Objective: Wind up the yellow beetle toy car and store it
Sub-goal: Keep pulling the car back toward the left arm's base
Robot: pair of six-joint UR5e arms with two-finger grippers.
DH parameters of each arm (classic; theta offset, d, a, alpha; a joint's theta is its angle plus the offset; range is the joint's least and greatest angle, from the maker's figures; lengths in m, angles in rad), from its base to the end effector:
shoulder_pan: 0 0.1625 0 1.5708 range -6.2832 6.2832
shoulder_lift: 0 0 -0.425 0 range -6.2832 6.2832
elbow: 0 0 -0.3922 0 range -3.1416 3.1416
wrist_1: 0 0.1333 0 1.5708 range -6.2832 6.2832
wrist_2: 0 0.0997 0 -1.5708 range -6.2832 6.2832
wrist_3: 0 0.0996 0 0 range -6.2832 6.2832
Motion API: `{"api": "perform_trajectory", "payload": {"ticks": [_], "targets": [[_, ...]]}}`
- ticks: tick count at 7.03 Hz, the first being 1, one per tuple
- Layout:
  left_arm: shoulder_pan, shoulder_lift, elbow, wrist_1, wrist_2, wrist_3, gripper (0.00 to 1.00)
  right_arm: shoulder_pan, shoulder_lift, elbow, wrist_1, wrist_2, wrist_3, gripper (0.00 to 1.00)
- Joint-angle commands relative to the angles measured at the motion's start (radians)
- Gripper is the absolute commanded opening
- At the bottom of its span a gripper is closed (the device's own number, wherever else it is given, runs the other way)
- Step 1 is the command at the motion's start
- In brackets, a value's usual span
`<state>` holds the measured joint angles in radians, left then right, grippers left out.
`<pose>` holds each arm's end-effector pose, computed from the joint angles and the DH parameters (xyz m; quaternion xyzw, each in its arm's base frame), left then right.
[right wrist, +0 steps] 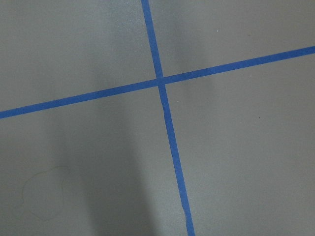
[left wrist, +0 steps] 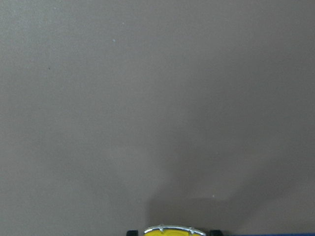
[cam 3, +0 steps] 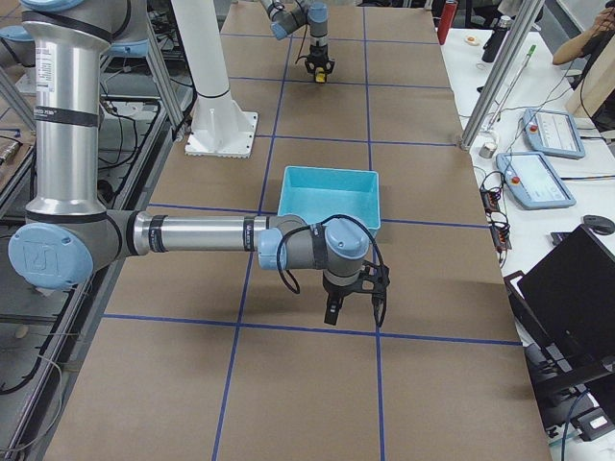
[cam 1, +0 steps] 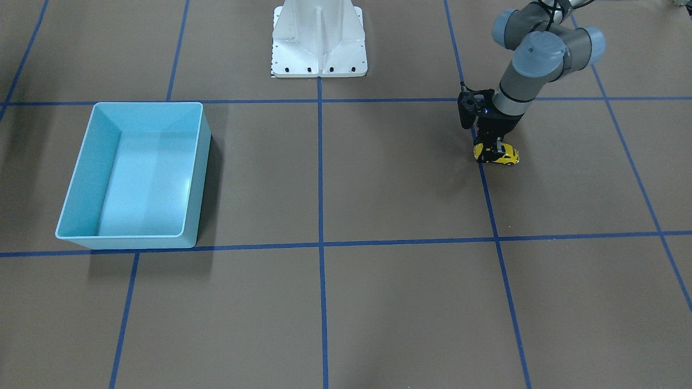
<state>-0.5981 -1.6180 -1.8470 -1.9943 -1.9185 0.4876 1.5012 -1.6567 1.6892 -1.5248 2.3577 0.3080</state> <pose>0.3810 -0.3798 0.4634 0.3101 0.2426 0.6587 0.6412 0.0306 -0.4637 0.6355 -0.0363 -0.3831 0.0948 0.9181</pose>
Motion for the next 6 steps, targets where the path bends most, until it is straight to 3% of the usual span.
{"api": "perform_trajectory", "payload": {"ticks": [1,6], "targets": [[-0.012,0.021,0.0,-0.029,-0.014,0.002,0.08,-0.001,0.0,0.001,0.0,0.0,0.0,1.0],[-0.026,0.064,0.026,-0.13,-0.037,0.002,0.08,-0.001,0.0,-0.002,0.002,-0.002,-0.001,1.0]]}}
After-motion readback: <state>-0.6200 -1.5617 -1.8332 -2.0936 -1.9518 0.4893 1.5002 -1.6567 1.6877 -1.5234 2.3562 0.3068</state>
